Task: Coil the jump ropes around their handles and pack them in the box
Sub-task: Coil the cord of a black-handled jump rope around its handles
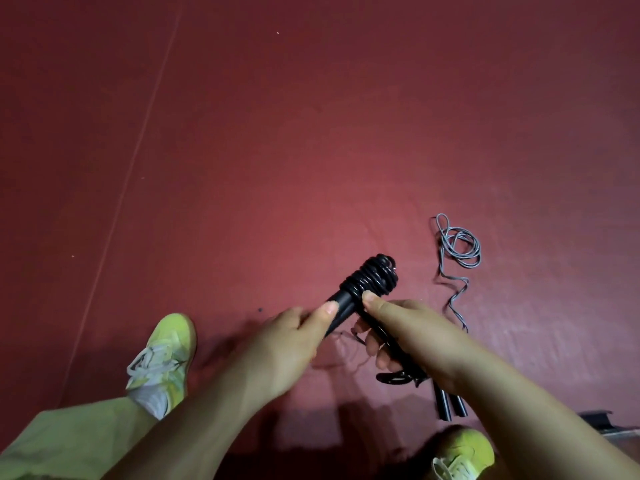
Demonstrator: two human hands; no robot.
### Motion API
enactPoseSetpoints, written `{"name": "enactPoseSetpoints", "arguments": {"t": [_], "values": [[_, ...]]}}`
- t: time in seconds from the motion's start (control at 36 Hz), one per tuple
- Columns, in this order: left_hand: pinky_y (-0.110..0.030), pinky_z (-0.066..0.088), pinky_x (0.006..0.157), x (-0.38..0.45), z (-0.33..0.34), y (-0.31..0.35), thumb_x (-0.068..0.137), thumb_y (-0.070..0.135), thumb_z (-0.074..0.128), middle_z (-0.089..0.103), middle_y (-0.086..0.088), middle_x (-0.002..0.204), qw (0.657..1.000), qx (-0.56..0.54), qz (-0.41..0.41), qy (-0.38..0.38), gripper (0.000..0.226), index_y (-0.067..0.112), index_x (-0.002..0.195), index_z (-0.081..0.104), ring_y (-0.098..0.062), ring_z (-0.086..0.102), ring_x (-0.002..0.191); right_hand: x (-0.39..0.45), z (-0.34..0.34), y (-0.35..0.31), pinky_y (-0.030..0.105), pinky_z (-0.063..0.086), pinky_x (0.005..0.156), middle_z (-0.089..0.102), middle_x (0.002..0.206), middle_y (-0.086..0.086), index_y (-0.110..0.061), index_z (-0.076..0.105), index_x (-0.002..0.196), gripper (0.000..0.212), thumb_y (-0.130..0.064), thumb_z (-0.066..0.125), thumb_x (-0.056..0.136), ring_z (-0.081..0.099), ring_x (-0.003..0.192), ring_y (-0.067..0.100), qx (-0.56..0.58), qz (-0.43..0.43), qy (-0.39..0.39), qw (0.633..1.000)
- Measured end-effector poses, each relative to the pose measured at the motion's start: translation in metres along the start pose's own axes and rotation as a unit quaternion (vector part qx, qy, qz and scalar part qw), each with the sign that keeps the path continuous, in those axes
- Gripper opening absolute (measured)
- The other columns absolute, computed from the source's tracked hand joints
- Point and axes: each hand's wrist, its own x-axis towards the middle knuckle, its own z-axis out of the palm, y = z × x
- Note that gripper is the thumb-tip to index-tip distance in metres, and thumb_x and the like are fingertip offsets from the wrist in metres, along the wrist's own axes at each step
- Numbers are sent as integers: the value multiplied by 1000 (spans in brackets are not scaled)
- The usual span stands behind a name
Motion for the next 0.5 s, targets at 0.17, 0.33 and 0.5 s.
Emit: {"name": "enactPoseSetpoints", "arguments": {"t": [0.17,0.33,0.5], "values": [[-29,41,68,-5,-1,1,79,61,49,55,11,77,1000,13,23,-4,34,29,90,52,-6,52,71,1,-2,4,19,41,47,57,68,2,0,64,105,90,-78,52,63,51,49,12,25,12,-45,999],[-27,41,66,-4,-2,0,64,59,71,56,11,87,999,-22,33,-32,45,30,90,47,-7,53,78,1,-1,2,17,32,43,52,59,2,-9,63,86,51,-58,59,70,39,43,9,35,-46,-35,998],[-35,46,72,-4,-3,2,38,61,70,62,6,75,981,-148,20,-122,64,23,88,55,-11,57,70,-5,1,-4,19,19,41,38,46,-9,-23,52,46,28,-33,54,72,23,42,8,50,-133,-30,989]]}}
